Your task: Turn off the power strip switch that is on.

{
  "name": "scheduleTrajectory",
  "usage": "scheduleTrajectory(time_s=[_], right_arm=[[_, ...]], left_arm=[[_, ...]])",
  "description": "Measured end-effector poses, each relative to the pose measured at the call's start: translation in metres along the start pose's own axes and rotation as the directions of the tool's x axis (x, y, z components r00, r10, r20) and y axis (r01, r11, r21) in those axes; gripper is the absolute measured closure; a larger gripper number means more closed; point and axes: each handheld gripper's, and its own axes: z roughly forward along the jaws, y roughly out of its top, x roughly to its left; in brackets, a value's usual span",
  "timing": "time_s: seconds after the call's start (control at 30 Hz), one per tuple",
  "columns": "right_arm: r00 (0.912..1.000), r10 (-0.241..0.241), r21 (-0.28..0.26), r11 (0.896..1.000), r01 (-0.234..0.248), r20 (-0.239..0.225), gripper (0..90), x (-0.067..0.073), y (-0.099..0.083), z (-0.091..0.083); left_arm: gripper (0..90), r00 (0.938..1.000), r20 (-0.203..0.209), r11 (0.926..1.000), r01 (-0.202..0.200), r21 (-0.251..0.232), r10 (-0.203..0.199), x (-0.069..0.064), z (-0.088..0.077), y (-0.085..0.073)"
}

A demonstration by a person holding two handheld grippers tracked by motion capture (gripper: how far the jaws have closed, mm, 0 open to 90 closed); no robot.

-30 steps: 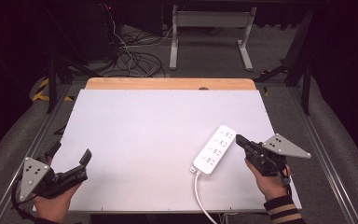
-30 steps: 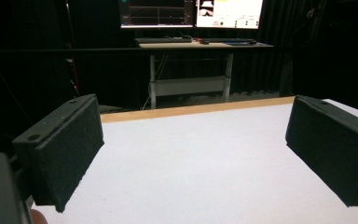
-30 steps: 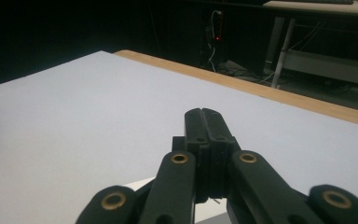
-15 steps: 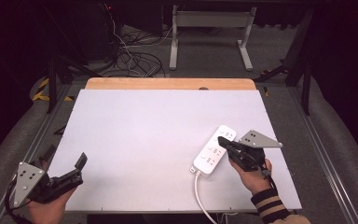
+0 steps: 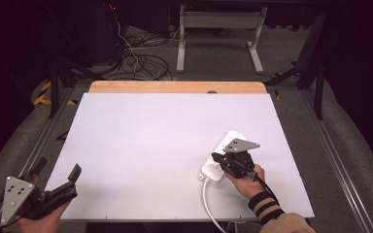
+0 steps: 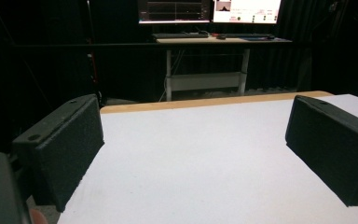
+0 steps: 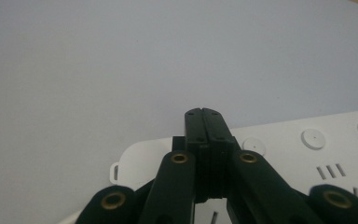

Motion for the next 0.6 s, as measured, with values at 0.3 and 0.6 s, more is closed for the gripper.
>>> scheduleTrajectory(time_s=[0.3, 0.6], right_arm=[[0.9997, -0.026, 0.072, 0.997, 0.026, -0.004, 90.0, 0.002, -0.002, 0.012], [0.9987, 0.045, 0.091, 0.995, -0.042, -0.023, 90.0, 0.002, -0.004, 0.016]], left_arm=[[4.6, 1.0, -0.004, 1.0, -0.004, 0.001, 0.004, 0.0, -0.003, 0.0], [4.7, 1.0, 0.005, 1.0, 0.006, 0.006, -0.006, 0.0, -0.001, 0.0]])
